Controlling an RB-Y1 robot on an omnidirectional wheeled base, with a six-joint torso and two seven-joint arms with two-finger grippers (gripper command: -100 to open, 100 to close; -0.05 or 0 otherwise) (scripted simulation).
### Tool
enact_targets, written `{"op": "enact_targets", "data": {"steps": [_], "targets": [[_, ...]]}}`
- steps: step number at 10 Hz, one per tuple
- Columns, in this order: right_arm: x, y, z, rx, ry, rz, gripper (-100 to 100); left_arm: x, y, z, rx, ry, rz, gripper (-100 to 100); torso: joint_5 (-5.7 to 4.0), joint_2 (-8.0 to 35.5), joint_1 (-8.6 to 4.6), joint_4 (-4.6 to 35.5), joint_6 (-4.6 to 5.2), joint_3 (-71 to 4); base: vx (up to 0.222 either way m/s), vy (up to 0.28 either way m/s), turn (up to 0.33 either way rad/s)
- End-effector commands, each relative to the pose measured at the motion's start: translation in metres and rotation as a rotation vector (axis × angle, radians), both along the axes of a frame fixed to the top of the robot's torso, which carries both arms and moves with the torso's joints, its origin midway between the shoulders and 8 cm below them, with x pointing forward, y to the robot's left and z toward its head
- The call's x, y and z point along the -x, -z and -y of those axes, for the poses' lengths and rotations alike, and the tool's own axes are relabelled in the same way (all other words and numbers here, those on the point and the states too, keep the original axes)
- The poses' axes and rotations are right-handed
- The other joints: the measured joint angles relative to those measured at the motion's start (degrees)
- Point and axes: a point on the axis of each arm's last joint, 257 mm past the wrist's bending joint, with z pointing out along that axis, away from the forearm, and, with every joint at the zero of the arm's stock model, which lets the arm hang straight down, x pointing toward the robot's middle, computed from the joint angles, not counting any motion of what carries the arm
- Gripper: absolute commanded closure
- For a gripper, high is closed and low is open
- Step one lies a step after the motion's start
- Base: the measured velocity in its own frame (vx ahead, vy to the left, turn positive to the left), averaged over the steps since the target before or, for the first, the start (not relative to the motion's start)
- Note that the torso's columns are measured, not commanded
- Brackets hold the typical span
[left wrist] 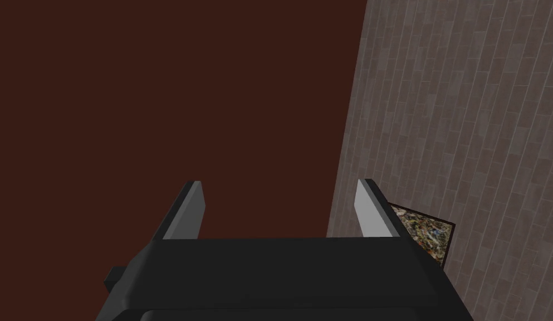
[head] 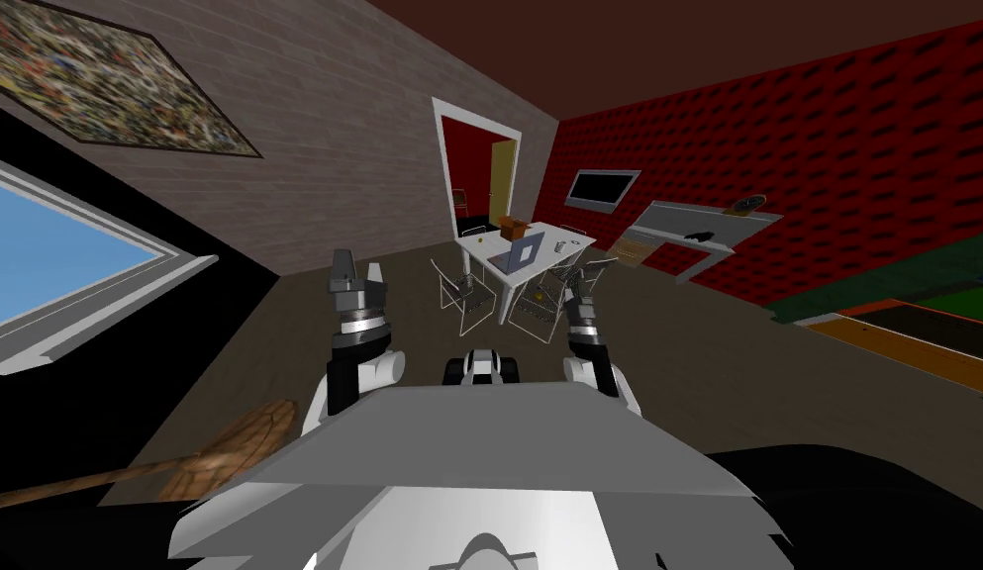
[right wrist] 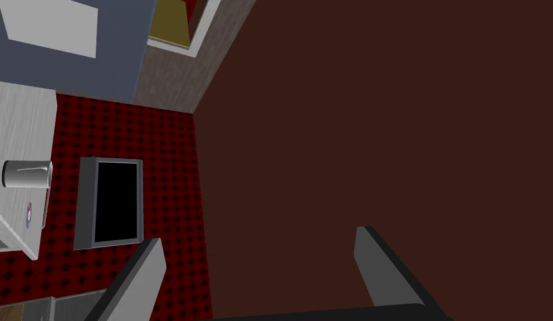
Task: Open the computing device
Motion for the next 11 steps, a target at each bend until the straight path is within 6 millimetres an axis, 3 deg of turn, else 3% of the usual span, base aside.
{"op": "enact_targets", "data": {"steps": [1, 5, 8, 9, 11], "targets": [[-0.008, 0.026, 0.015, 0.181, 0.06, -0.104, -100, 0.0, 0.0, 0.0, 0.0, 0.0, 0.0, 0, -0.04, 0.0, -0.14, 0.0, 0.01, 0.0, 0.018, 0.241, 0.248], [-0.011, 0.048, 0.032, 0.335, 0.117, -0.188, -100, 0.0, 0.0, 0.0, 0.0, 0.0, 0.0, 0, -0.03, 0.0, -0.04, 0.0, -0.01, 0.0, 0.029, 0.18, 0.156], [-0.014, 0.08, 0.065, 0.56, 0.205, -0.32, -100, 0.0, 0.0, 0.0, 0.0, 0.0, 0.0, 0, -0.03, 0.1, -0.05, 0.0, -0.01, 0.1, 0.023, 0.224, 0.251], [-0.014, 0.08, 0.065, 0.571, 0.208, -0.32, -100, 0.0, 0.0, 0.0, 0.0, 0.0, 0.0, 0, 0.03, 0.1, 0.12, 0.0, 0.0, 0.0, 0.061, 0.209, 0.074], [-0.013, 0.1, 0.094, 0.73, 0.271, -0.41, -100, 0.0, 0.0, 0.0, 0.0, 0.0, 0.0, 0, -0.13, 0.0, -0.41, 0.0, 0.0, 0.0, 0.079, 0.188, 0.223]]}}
